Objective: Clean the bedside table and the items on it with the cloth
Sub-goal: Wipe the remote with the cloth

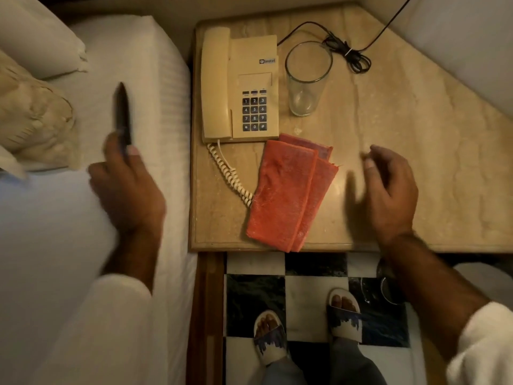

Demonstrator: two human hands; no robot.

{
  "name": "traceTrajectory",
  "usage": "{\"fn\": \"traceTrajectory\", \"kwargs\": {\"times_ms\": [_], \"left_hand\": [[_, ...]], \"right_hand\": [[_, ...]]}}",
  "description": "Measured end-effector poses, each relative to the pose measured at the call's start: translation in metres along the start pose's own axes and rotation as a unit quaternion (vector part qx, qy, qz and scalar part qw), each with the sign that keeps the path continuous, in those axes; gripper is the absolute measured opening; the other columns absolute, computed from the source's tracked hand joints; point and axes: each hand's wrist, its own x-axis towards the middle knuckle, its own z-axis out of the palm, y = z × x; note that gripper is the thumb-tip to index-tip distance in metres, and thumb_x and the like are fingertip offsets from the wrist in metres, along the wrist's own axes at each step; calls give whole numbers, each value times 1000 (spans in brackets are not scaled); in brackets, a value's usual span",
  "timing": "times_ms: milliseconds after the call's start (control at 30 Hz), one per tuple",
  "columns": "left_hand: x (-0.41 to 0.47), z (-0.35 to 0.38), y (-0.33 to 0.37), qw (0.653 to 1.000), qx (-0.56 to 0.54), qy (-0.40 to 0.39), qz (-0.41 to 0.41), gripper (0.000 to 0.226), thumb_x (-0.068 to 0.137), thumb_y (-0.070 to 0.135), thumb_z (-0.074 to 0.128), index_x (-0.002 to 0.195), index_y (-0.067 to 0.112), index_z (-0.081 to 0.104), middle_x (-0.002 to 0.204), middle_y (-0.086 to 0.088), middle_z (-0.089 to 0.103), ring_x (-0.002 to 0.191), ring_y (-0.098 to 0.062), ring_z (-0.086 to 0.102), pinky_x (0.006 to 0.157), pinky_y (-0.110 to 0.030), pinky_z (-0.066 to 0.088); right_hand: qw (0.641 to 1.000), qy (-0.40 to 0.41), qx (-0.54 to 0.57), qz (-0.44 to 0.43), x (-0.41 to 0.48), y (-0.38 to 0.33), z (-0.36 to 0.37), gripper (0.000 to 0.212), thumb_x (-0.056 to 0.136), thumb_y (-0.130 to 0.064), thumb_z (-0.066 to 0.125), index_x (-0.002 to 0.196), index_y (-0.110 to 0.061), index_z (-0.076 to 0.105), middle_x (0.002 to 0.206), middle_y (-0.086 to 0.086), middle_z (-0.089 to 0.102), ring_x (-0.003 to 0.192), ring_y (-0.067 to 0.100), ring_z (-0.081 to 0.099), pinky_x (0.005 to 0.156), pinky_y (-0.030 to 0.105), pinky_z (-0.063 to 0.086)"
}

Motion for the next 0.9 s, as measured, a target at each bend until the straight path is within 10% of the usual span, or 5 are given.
{"fn": "traceTrajectory", "kwargs": {"times_ms": [133, 267, 400, 667, 900], "left_hand": [[-119, -10, 57, 982, -86, -117, 123, 58, 106, 51, 29, 160, 34, 42, 125, -13, 51, 111, -25, 52, 92, -29, 41], [-213, -15, 101, 946, -46, -203, 248, 54, 106, 51, 33, 158, 38, 44, 120, -5, 54, 106, -23, 53, 85, -45, 52], [-229, -9, 110, 926, -117, -218, 286, 65, 108, 63, 16, 158, 34, 46, 120, 0, 55, 108, -18, 50, 91, -39, 45], [-160, 59, 77, 890, 203, -302, 275, 86, 98, 72, 45, 168, 36, 12, 174, -12, 14, 153, -36, 28, 122, -56, 32], [-137, 53, 108, 932, -119, -304, 159, 60, 105, 29, 58, 161, 36, 37, 152, -9, 35, 130, -20, 49, 109, -30, 51]], "right_hand": [[934, -43, 323, 149, -24, -63, 12, 29, 107, -31, 55, 129, -18, 67, 107, 6, 75, 98, 17, 74, 91, 39, 64], [710, -101, 610, 337, -26, -90, 20, 54, 108, -57, 43, 137, -18, 69, 127, 10, 75, 109, 21, 74, 92, 36, 64], [608, -52, 700, 372, 2, -81, 3, 36, 110, -44, 44, 136, -21, 55, 130, 19, 63, 86, 23, 69, 65, 26, 61], [527, -109, 737, 408, 20, -51, -18, 55, 109, -42, 50, 155, -11, 49, 141, 13, 58, 74, 27, 78, 65, 30, 66], [632, -88, 657, 402, 18, -48, -8, 50, 110, -31, 51, 154, -8, 48, 149, 21, 60, 106, 27, 71, 71, 29, 65]]}}
